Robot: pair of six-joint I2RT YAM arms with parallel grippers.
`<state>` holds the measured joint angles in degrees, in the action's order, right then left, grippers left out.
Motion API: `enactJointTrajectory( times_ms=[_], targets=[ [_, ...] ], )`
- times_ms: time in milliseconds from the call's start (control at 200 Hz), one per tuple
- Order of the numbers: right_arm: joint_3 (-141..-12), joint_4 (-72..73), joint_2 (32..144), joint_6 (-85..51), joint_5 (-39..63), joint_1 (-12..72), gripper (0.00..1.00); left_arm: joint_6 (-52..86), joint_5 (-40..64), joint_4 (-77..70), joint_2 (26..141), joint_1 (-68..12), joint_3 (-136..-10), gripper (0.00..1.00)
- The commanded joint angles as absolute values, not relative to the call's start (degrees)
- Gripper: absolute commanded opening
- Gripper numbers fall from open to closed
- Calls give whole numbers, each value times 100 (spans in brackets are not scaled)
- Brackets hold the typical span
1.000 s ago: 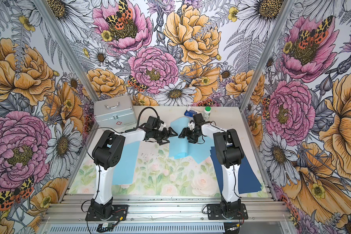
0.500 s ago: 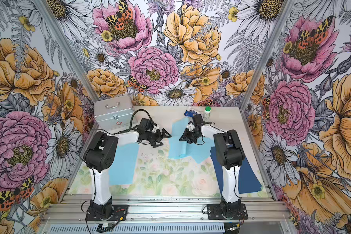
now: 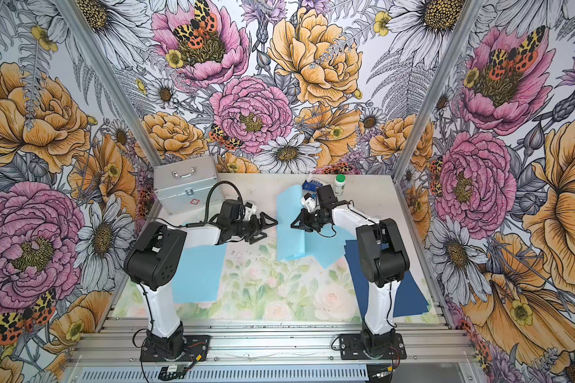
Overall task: Sort the scattered colored papers by color
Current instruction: Pick up the colored paper.
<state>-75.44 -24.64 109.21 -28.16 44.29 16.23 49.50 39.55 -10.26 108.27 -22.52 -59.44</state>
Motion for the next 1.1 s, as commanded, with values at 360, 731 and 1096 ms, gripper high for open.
enactJointTrajectory(
  times_ms=[360,731,1096],
  targets=[
    [-7383,-2026,9888,-2582,5135,1810,14,4649,3993,-2129,10058,-2335,-5830,98],
    [-7310,-2018,9761,-2616,5004,1819,14,4931,4152,-3106,9613,-2399,-5447,77],
    [-7297,-1988,9782,-2692,4845,1794,14,4937,4151,-3026,9513,-2391,-5267,38]
  ],
)
